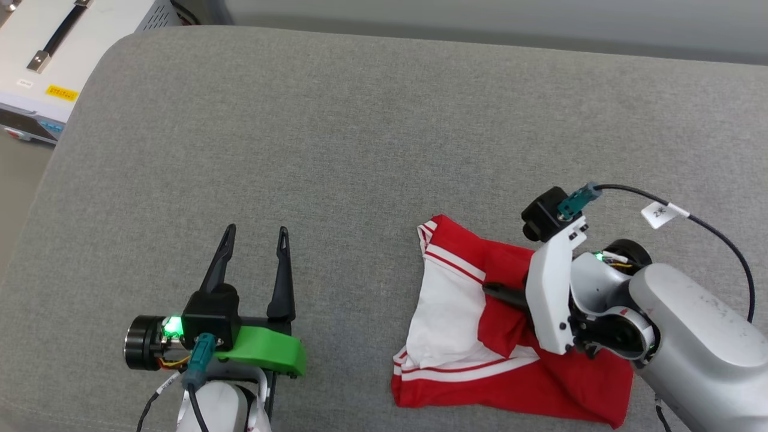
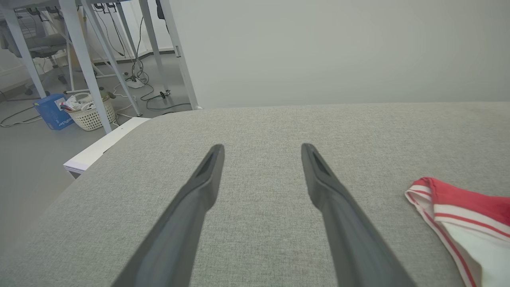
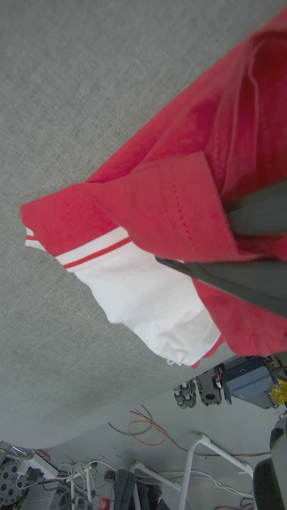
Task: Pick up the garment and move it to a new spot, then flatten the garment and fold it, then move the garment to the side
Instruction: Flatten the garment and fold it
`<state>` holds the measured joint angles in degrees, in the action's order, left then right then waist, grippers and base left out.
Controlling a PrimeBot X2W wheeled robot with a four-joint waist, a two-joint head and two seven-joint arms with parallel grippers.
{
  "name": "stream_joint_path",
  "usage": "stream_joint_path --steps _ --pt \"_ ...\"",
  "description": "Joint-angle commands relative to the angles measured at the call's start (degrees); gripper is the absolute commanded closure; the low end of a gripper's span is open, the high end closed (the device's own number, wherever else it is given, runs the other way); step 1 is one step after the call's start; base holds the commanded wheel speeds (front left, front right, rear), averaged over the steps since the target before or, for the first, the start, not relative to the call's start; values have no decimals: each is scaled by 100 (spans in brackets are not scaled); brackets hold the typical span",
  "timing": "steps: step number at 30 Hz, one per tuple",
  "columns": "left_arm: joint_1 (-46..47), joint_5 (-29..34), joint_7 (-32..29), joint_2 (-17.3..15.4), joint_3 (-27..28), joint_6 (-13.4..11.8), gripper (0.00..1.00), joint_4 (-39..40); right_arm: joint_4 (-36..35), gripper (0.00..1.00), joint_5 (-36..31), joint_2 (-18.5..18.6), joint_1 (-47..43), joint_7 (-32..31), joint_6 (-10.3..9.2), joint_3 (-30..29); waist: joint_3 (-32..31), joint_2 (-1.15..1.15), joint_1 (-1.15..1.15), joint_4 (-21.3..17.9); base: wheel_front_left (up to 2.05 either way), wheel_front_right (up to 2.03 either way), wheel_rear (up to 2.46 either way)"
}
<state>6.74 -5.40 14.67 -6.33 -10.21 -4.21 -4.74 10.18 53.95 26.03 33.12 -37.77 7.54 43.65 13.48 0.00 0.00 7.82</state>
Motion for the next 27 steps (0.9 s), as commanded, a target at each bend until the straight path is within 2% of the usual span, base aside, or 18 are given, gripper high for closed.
stream_joint_path --steps 1,5,8,9,10,15,20,23,27 --pt "118 63 33 58 31 30 0 -2 214 100 -32 -99 79 100 -5 112 100 0 0 70 0 0 0" --pt "155 105 33 115 51 56 0 -21 758 100 -150 -291 155 450 -5 430 164 0 0 84 0 0 0" --pt "148 128 33 138 91 68 0 -46 912 100 -133 -302 221 721 -5 598 131 0 0 58 0 0 0" --pt "126 138 33 142 111 72 0 -63 906 93 -108 -281 244 871 -5 621 87 0 0 40 0 0 0" --pt "72 156 33 137 155 83 0 -86 790 0 -88 -184 271 1134 -5 670 -14 0 0 -1 0 0 0" --pt "-114 187 33 105 275 96 0 -88 154 0 -97 283 180 1979 -5 496 -310 0 0 -162 0 0 0" --pt "-293 207 33 64 372 128 0 -45 -73 0 -681 727 -99 3086 -5 -367 -557 0 0 -377 0 0 0" --pt "-360 211 33 41 426 149 0 -32 -14 0 -1182 694 -372 3722 -5 -1074 -681 0 0 -513 0 0 0" --pt "-458 230 33 43 461 152 0 15 36 0 -2001 397 -862 4449 -5 -2075 -821 0 0 -685 0 0 0"
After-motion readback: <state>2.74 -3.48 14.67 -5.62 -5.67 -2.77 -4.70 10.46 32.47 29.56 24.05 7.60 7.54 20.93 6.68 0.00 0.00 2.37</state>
